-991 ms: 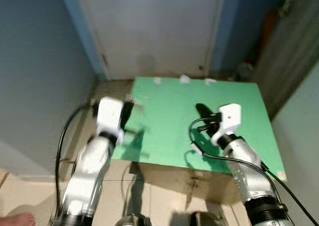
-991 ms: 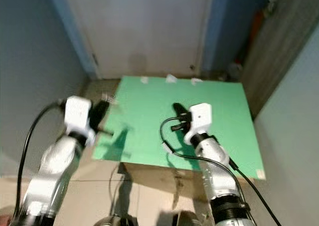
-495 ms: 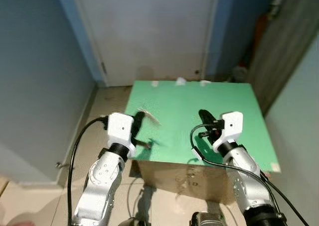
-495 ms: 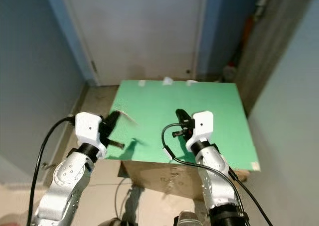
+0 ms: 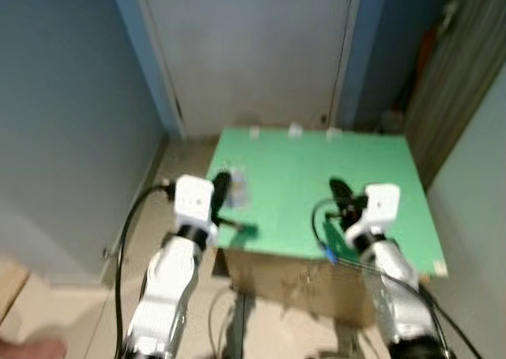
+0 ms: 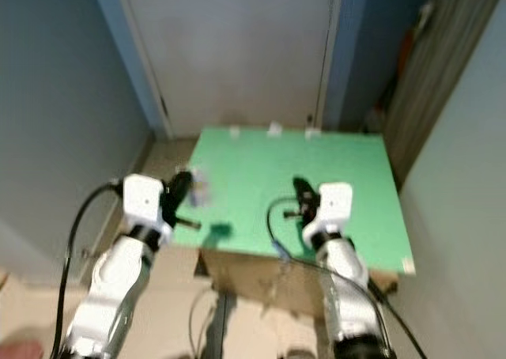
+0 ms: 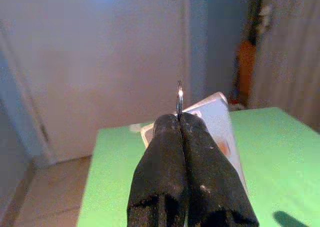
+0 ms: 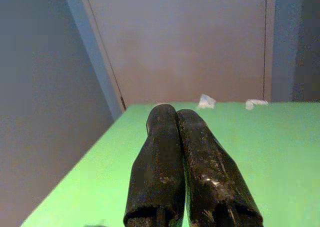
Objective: Hang keys on a hook
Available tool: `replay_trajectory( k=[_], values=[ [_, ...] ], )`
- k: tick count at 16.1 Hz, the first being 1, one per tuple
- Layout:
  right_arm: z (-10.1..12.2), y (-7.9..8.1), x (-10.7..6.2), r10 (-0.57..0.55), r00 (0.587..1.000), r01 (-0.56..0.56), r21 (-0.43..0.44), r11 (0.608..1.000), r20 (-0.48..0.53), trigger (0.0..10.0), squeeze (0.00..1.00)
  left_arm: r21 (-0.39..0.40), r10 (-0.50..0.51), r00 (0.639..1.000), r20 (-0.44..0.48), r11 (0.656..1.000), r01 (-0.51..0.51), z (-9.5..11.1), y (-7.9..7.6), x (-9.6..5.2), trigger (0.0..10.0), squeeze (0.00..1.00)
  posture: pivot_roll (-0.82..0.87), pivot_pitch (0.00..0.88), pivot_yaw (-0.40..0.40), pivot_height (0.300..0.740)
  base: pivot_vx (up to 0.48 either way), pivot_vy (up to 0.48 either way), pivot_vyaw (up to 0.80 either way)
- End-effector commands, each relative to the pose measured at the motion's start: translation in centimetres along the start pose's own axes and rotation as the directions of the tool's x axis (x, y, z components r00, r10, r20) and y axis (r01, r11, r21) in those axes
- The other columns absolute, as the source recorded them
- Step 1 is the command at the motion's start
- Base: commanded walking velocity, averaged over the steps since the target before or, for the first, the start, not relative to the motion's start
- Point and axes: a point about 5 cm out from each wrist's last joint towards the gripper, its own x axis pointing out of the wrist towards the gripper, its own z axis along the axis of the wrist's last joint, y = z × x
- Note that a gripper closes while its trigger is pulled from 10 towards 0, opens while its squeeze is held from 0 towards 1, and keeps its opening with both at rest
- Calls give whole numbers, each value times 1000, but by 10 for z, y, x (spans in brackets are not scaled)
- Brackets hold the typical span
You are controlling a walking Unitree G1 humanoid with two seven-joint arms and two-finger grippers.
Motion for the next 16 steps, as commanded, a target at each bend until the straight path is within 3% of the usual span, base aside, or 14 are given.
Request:
replay_trajectory(
  k=[1,5,9,13,16],
  values=[
    [2,1,2,-3,1000,3,14,1000,7,10000,0,-14,-12,1000,-4,1000,12,-1,0,1,0,0,-210,0,108,740,0,0,0],
    [-2,3,-1,-7,1000,8,26,1000,-6,10000,0,-2,-32,999,22,999,32,0,-2,-1,0,0,-219,0,115,740,0,0,0],
    [-4,1,2,-35,999,36,81,996,-18,10000,0,14,-76,994,73,997,75,11,-4,12,0,0,-229,0,121,740,0,0,0],
    [1,1,7,-39,999,39,79,996,1,10000,0,19,-69,992,102,998,67,19,-1,21,0,0,-225,0,129,740,0,0,0],
    [8,9,7,-21,998,20,21,1000,54,10000,0,13,-61,997,39,998,60,7,-2,17,0,0,-208,0,125,740,0,0,0]
  ],
)
